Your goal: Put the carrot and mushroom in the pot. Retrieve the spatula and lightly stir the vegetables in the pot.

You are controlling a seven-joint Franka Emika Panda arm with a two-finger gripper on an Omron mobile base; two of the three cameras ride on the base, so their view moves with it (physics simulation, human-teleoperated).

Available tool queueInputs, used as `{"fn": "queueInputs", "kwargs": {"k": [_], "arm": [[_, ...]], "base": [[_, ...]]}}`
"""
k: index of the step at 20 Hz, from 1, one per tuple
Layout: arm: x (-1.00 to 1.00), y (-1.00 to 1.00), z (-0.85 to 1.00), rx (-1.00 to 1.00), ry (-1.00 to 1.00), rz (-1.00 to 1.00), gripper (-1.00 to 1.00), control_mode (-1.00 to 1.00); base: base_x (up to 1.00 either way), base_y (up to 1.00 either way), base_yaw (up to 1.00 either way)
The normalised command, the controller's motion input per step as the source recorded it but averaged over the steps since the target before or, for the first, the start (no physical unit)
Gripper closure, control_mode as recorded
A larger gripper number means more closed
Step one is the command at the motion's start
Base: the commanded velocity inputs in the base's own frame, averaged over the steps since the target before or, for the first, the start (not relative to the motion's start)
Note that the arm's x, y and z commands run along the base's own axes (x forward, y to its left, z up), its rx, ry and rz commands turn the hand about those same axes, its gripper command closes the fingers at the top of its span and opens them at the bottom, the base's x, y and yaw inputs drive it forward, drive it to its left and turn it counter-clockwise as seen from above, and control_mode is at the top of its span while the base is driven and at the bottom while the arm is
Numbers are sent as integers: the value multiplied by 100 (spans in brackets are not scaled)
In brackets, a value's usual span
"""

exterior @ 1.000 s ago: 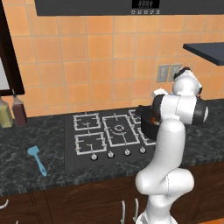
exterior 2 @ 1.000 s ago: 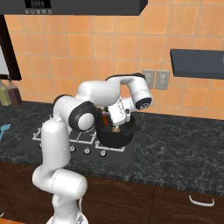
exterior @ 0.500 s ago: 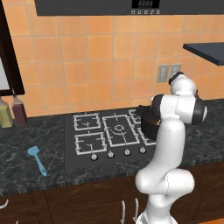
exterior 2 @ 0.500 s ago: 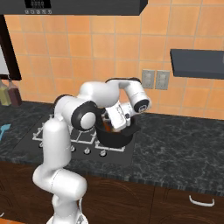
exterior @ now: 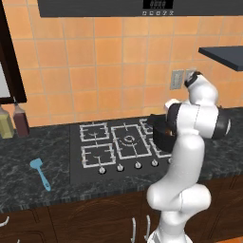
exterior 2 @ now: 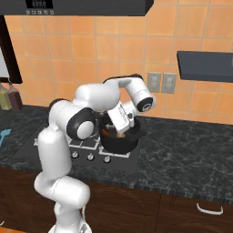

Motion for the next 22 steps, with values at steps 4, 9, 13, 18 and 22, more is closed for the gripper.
{"fn": "queueInputs", "kwargs": {"k": [4,9,13,18,22], "arm": [[-100,99,40,-42,-23,6,-100,-100],[-100,100,0,-39,-37,16,-100,-100],[-56,100,15,-31,-18,33,-100,-100],[-8,100,0,-38,-7,32,-100,-100],[0,100,0,-41,-7,20,-100,-100]], "base": [[0,0,0],[0,0,0],[0,0,0],[0,0,0],[0,0,0]]}}
